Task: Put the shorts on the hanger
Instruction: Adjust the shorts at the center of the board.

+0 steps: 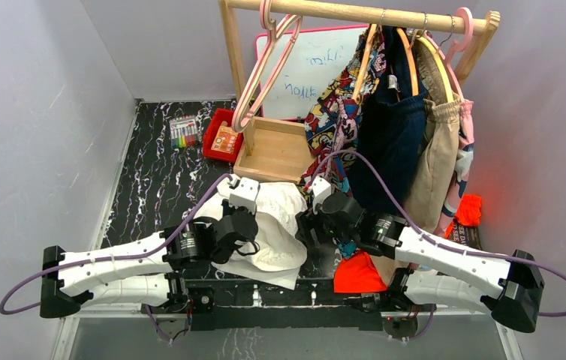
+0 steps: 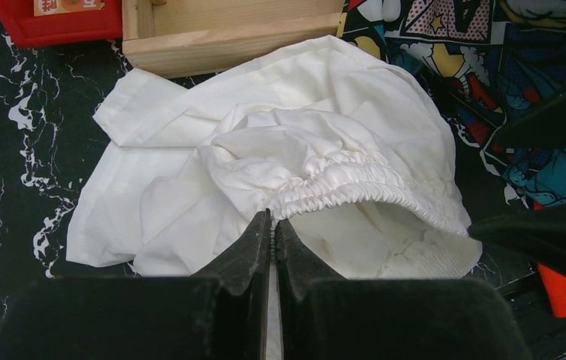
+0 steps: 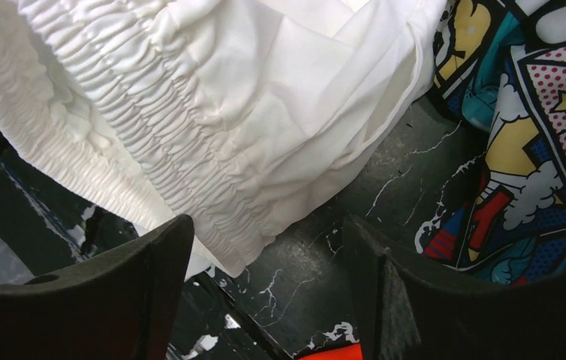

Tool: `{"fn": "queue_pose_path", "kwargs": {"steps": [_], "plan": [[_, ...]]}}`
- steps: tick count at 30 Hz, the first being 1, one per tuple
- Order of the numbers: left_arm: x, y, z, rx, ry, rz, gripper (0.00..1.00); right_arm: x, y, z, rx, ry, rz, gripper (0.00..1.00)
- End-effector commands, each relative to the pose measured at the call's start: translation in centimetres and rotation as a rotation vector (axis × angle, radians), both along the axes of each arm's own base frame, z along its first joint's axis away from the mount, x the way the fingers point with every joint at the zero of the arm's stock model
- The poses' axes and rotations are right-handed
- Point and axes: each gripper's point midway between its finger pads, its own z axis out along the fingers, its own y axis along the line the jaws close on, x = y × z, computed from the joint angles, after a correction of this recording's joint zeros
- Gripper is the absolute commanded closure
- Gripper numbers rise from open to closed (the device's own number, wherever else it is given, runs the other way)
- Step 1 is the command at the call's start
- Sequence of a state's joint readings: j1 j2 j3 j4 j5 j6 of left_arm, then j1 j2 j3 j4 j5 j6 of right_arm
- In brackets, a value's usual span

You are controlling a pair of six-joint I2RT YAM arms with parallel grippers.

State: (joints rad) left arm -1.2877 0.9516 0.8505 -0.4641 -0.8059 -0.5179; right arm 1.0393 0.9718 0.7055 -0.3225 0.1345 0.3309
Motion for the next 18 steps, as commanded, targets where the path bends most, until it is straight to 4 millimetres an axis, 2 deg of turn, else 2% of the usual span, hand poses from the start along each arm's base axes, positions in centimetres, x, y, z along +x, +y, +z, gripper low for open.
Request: {"fn": "queue_pose_path", "kwargs": {"steps": [1, 7, 10, 14, 18], "plan": [[0.6, 0.0, 1.6, -0.035, -0.031, 0.04, 1.0, 1.2, 1.0, 2.9, 0.016, -0.134, -0.038, 0.17], [0.6, 0.2, 1.1, -0.025, -0.027, 0.046, 1.0, 1.2, 0.7, 5.3, 0.082, -0.209, -0.045, 0.12], [0.6, 0.4, 0.8, -0.017, -0.029, 0.051, 1.0, 0.9, 1.0, 5.3, 0.074, -0.214, -0.007, 0.13], [0.6, 0.4, 1.0, -0.028, -0.027, 0.052, 1.0, 1.2, 1.2, 3.6, 0.001, -0.187, -0.01, 0.23], [0.5, 0.3, 1.0, -0.038, -0.025, 0.049, 1.0, 1.3, 2.0, 3.1, 0.0, -0.183, -0.003, 0.37]]}}
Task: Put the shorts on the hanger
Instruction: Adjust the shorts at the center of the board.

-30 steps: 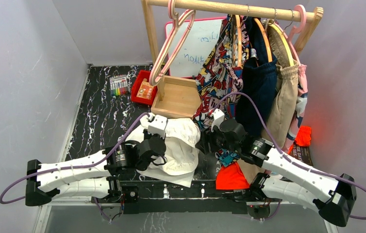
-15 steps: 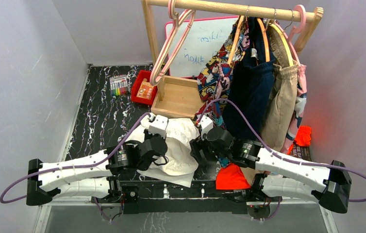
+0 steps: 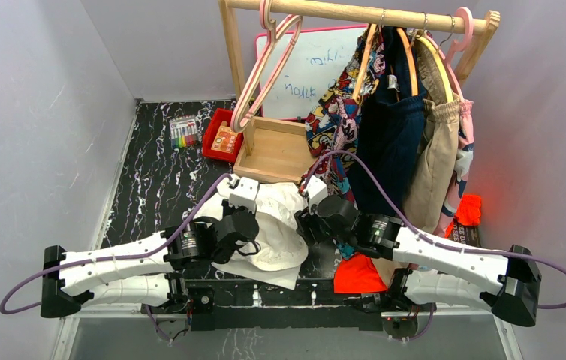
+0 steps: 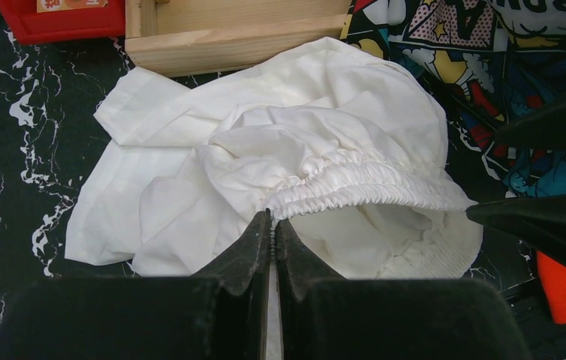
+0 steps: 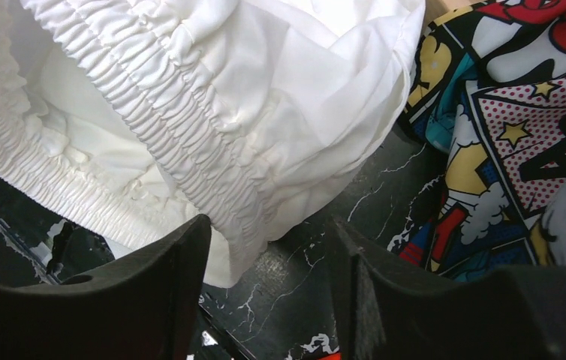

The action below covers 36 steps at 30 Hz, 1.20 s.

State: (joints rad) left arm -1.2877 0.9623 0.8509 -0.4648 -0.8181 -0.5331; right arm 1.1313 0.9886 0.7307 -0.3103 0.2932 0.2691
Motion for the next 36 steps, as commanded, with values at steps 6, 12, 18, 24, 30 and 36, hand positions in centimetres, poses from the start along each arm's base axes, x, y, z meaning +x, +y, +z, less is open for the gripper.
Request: {"fn": "queue_pose_path", "kwargs": {"steps": [6, 12, 18, 24, 30, 36], "plan": [[0.4, 0.1, 1.1, -0.025, -0.018, 0.029, 1.0, 1.0, 2.5, 1.8, 0.04, -0.049, 0.01, 0.35], [0.4, 0.2, 1.3, -0.019, -0.022, 0.033, 1.0, 0.6, 2.7, 2.1, 0.051, -0.059, 0.029, 0.24], [0.5, 0.0, 1.4, -0.013, -0.025, 0.031, 1.0, 0.4, 2.7, 0.6, -0.004, -0.035, 0.041, 0.24], [0.5, -0.3, 1.6, -0.02, -0.021, 0.019, 1.0, 2.4, 1.6, -0.3, -0.058, -0.072, -0.1, 0.45], [0.3, 0.0, 1.8, -0.028, -0.023, 0.017, 1.0, 4.1, 1.0, 2.9, 0.008, -0.126, -0.23, 1.0], [0.7, -0.8, 1.5, -0.022, -0.043, 0.003, 1.0, 4.7, 1.4, 6.4, 0.134, -0.108, -0.327, 1.0]]}}
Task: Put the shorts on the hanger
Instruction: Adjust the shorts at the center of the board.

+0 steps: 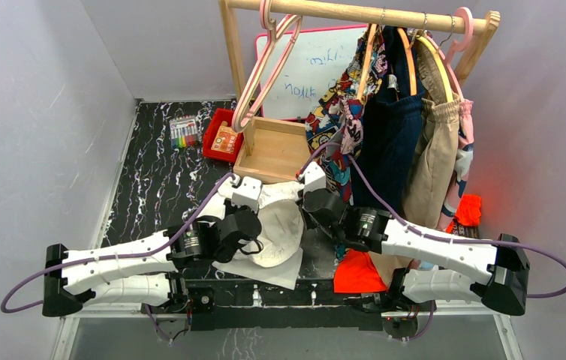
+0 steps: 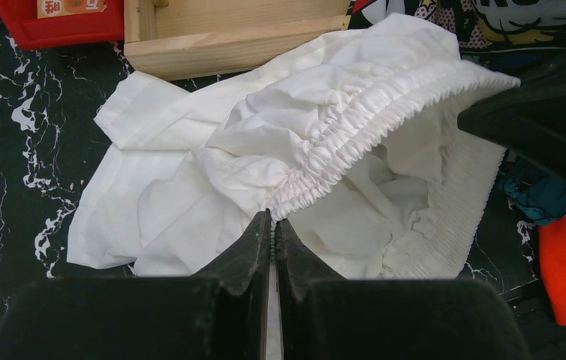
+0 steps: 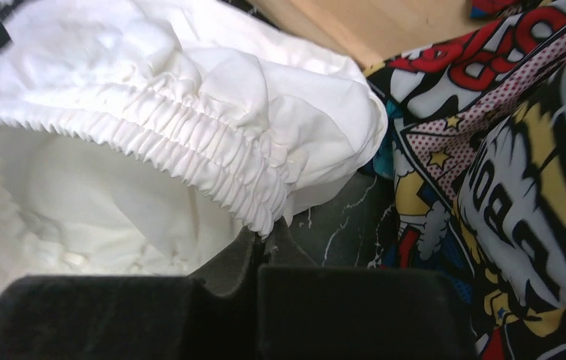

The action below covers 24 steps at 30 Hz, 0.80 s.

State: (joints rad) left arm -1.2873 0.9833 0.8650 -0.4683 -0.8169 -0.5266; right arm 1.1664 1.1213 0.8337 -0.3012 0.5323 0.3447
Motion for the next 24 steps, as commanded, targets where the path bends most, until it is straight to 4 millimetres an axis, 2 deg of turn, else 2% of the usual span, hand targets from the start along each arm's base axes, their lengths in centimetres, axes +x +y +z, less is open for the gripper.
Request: {"fn": "queue_pose_path", "kwargs": {"steps": [1, 4, 8, 11, 13, 16, 18, 19, 21, 24], "plan": [[0.8, -0.8, 1.3, -0.032, -0.05, 0.002, 1.0, 1.5, 0.6, 4.8, 0.178, -0.028, -0.148, 1.0], [2.0, -2.0, -0.1, -0.025, -0.047, -0.009, 1.0, 1.6, 0.3, 2.8, 0.211, 0.036, -0.22, 1.0], [5.1, -1.6, -4.2, -0.112, 0.107, 0.066, 1.0, 2.1, -0.6, -1.4, 0.214, 0.152, -0.3, 1.0], [5.4, -1.9, -4.9, -0.181, 0.123, 0.064, 1.0, 2.7, -1.2, -3.3, 0.243, 0.227, -0.332, 1.0], [5.3, -1.9, -4.9, -0.203, 0.123, 0.068, 0.96, 3.0, -1.4, -4.1, 0.26, 0.267, -0.344, 1.0], [4.9, -1.1, -4.9, -0.216, 0.136, 0.091, 0.75, 3.4, -1.7, -4.9, 0.279, 0.311, -0.355, 1.0], [4.2, -0.7, -4.7, -0.236, 0.16, 0.097, 0.41, 3.7, -1.7, -5.0, 0.296, 0.326, -0.359, 1.0], [3.8, -0.5, -4.4, -0.256, 0.171, 0.095, 0.3, 3.9, -1.6, -4.9, 0.304, 0.329, -0.36, 1.0], [2.9, -0.1, -4.0, -0.286, 0.192, 0.08, 0.17, 4.0, -1.5, -4.7, 0.316, 0.331, -0.357, 1.0], [1.3, 0.7, -4.0, -0.308, 0.254, 0.084, 0.05, 4.2, -1.4, -4.4, 0.318, 0.328, -0.351, 1.0]]}}
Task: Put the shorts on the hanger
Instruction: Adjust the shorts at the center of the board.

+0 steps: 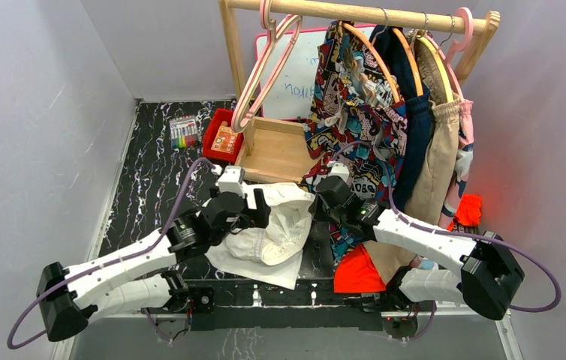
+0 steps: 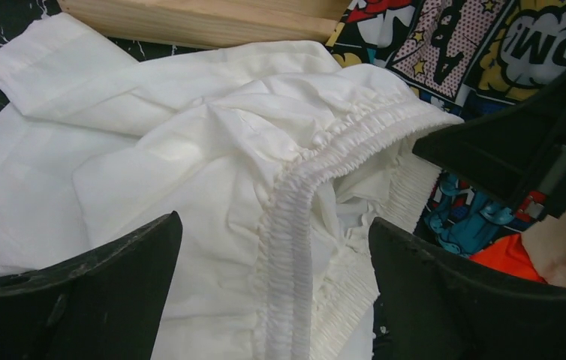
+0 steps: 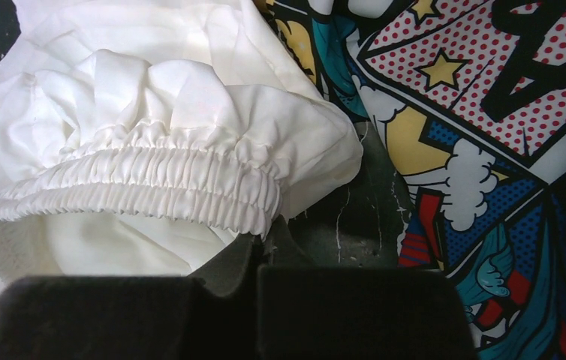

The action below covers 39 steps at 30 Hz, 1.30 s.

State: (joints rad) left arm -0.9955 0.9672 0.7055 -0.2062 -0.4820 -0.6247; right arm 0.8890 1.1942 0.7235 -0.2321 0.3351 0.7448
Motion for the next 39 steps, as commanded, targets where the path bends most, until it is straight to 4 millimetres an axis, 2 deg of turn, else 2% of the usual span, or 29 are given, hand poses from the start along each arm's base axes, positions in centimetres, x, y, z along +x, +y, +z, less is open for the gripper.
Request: {"fn": "queue_pose_path", "kwargs": {"steps": [1, 7, 10, 13, 18, 24, 31, 39], "plan": [[-2.7, 1.3, -0.4, -0.049, 0.118, -0.005, 0.02, 0.8, 1.4, 1.5, 0.075, -0.023, 0.005, 1.0], [-7.3, 0.0, -1.6, -0.021, 0.271, -0.109, 0.02, 1.1, 1.1, 1.2, 0.074, -0.02, -0.003, 1.0], [-9.5, -0.8, -2.8, 0.097, 0.315, -0.148, 0.02, 1.3, 1.1, 1.3, 0.077, -0.022, -0.007, 1.0], [-10.4, -1.0, -3.7, 0.183, 0.349, -0.138, 0.02, 1.3, 1.2, 1.2, 0.081, -0.018, -0.005, 1.0], [-10.6, -1.2, -4.7, 0.18, 0.374, -0.083, 0.03, 1.2, 1.3, 1.3, 0.088, -0.014, -0.001, 1.0], [-10.6, -0.7, -6.5, 0.193, 0.403, -0.001, 0.17, 1.2, 1.3, 1.4, 0.092, -0.015, 0.003, 1.0], [-9.3, -0.2, -6.7, 0.212, 0.353, 0.088, 0.25, 0.9, 1.7, 1.4, 0.105, -0.003, 0.019, 1.0], [-9.0, 1.0, -7.8, 0.29, 0.358, 0.161, 0.49, 0.6, 1.5, 1.6, 0.111, 0.0, 0.022, 1.0]]}}
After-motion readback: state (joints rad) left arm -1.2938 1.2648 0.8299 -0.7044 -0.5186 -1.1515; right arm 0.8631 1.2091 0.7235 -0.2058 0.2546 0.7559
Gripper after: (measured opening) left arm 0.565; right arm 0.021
